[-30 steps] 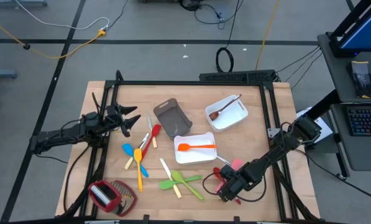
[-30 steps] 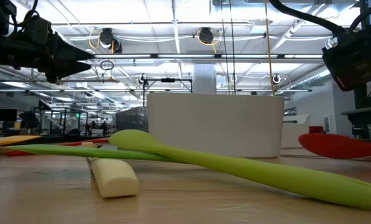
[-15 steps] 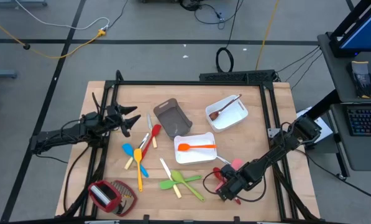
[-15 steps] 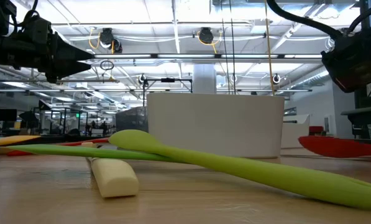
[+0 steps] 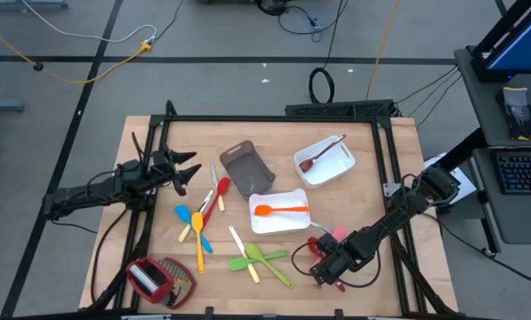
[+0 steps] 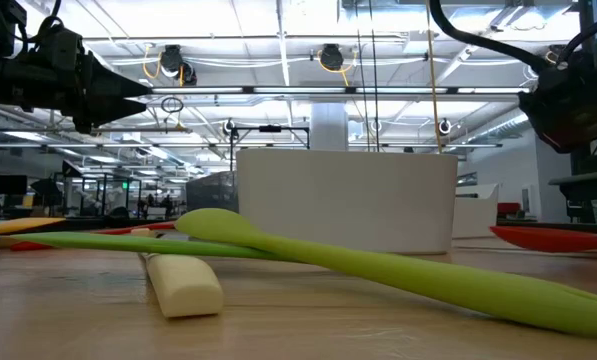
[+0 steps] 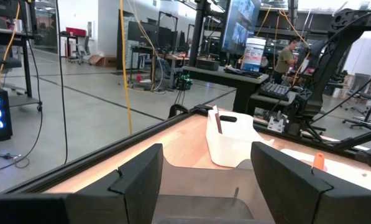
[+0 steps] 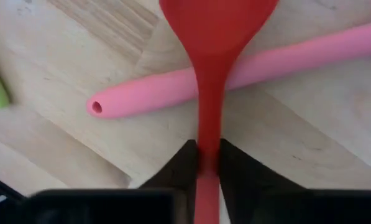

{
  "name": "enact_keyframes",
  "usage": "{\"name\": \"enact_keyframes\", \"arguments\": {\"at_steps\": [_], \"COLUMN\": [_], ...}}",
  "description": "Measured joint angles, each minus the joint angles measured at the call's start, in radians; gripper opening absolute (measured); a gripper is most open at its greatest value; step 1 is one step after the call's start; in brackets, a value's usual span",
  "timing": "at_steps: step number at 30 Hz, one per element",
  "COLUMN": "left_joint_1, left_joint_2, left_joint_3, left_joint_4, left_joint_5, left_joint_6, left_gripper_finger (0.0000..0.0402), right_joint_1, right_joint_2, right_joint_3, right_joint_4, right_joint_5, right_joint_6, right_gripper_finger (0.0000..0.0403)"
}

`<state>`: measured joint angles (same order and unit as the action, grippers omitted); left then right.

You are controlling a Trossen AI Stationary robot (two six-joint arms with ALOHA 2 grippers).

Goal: Pick & Place Kitchen Items
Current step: Put the red serving spoon into top white bin

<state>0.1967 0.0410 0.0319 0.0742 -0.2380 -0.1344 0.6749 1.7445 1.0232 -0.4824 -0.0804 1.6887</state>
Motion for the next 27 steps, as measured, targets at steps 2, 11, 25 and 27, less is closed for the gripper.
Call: {"name": "enact_keyframes", "arguments": {"at_steps": [2, 11, 25, 27], "left_joint_1": [0.000, 0.000, 0.000, 0.000], "left_joint_2": [0.000, 0.000, 0.000, 0.000], "left_joint_3": [0.000, 0.000, 0.000, 0.000], "left_joint_4": [0.000, 0.000, 0.004, 0.004], "left_joint_5": [0.000, 0.000, 0.000, 0.000], "left_joint_6": [0.000, 0.000, 0.000, -0.004], "left_gripper_finger": [0.0250, 0.0250, 0.0250, 0.0250], "right_joint_1": [-0.001, -0.008, -0.341, -0.417], "right_joint_2": [-0.020, -0.261, -0.593, -0.608], "right_joint_3": [-0.003, -0.001, 0.050, 0.051], "right_joint_4": [0.001, -0.005, -0.482, -0.517], "right_joint_5": [-0.016, -0.022, 0.110, 0.112], "right_joint_6": [0.001, -0.009, -0.610, -0.744], "right_gripper_finger": [0.0029, 0.0029, 0.0029, 0.0029]}}
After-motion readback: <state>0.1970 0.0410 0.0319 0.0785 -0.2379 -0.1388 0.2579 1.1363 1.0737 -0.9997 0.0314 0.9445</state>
